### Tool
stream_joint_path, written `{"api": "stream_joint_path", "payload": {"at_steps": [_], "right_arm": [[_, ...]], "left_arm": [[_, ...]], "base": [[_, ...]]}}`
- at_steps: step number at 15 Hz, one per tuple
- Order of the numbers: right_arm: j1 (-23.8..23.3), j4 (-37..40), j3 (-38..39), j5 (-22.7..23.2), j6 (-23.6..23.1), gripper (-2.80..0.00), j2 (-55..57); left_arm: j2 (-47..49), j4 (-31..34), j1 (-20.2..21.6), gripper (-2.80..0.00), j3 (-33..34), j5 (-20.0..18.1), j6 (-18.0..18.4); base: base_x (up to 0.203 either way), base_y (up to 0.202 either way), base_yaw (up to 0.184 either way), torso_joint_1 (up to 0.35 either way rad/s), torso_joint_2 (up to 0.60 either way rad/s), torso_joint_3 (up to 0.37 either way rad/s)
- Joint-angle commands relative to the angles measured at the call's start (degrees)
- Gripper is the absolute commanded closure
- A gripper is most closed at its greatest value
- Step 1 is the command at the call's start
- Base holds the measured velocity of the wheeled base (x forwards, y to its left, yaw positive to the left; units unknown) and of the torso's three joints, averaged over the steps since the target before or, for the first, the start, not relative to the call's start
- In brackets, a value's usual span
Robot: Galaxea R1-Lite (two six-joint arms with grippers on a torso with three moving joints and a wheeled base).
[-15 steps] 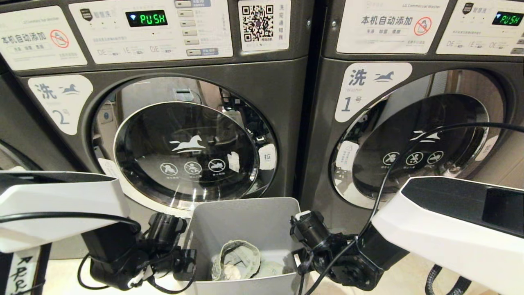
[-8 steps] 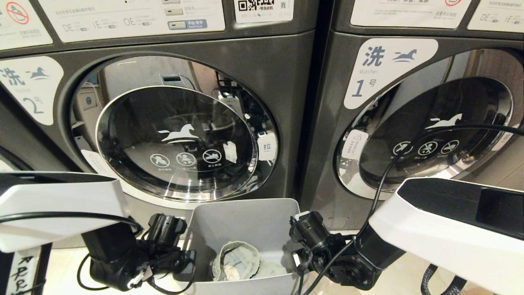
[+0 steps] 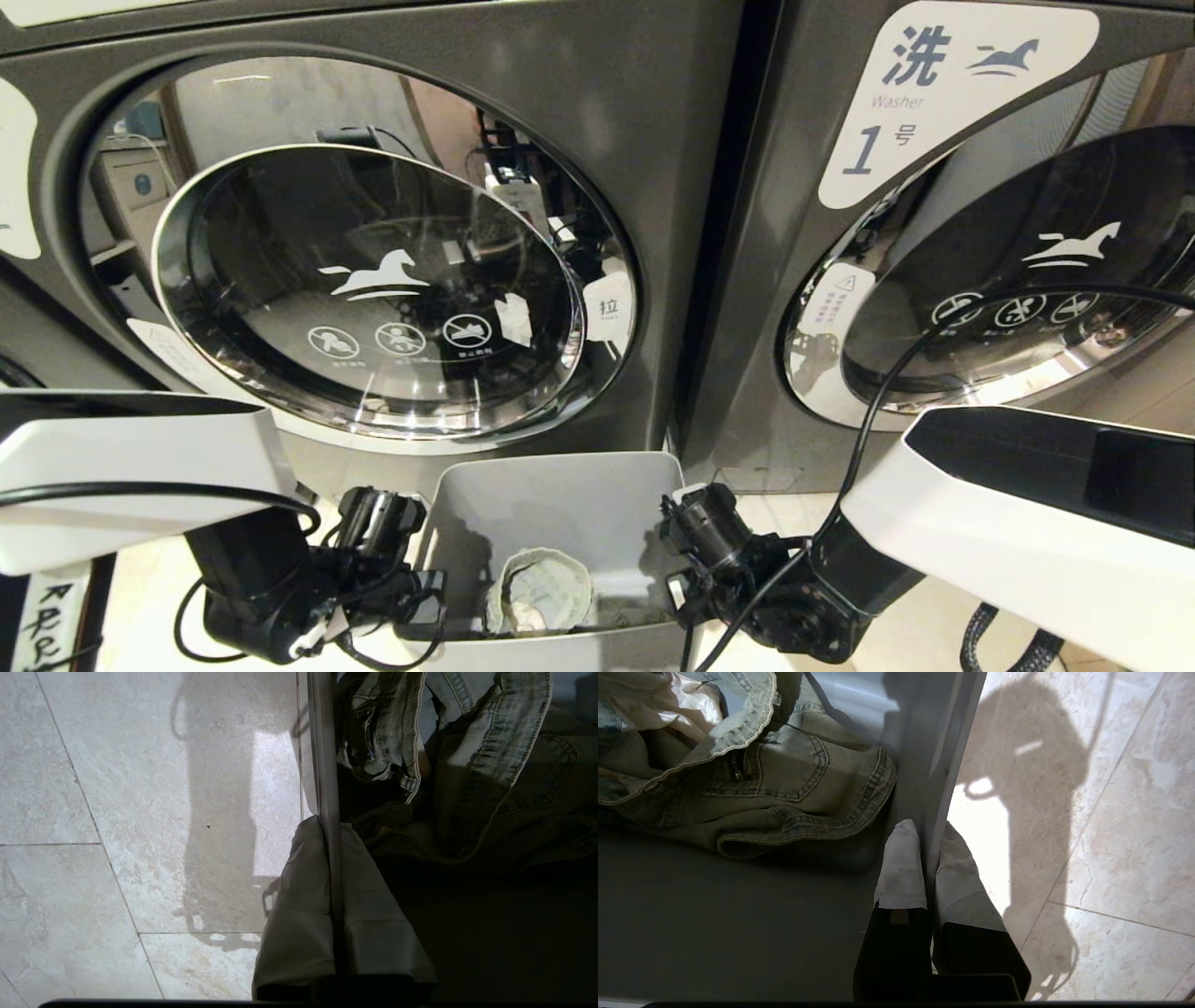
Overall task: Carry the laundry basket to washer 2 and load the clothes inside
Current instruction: Pick up the clothes basket and put it beside the washing machine
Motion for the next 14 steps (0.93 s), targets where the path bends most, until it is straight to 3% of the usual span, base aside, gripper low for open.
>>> {"api": "stream_joint_path", "payload": {"at_steps": [1, 6, 11, 14], "right_arm": [[0.02, -0.1, 0.03, -0.39, 0.08, 0.0, 0.1], [-0.07, -0.1, -0.38, -0.98, -0.07, 0.0, 0.98], [-0.45, -3.08, -0.15, -2.13, -3.06, 0.0, 2.25], [-0.95, -5.92, -0.32, -3.39, -4.56, 0.0, 4.0]], "left_arm": [[0.06, -0.15, 0.0, 0.0, 0.08, 0.46, -0.18], [0.33, -0.5, 0.0, 0.0, -0.09, 1.25, -0.09], [4.47, -10.18, -0.07, 0.0, 0.0, 4.05, 0.17], [5.39, -10.47, -0.09, 0.0, -0.08, 4.5, 0.09]], "base": [[0.0, 0.0, 0.0, -0.002, 0.0, -0.115], [0.0, 0.0, 0.0, 0.0, 0.0, -0.021], [0.0, 0.0, 0.0, 0.0, 0.0, 0.0], [0.0, 0.0, 0.0, 0.0, 0.0, 0.0]]}}
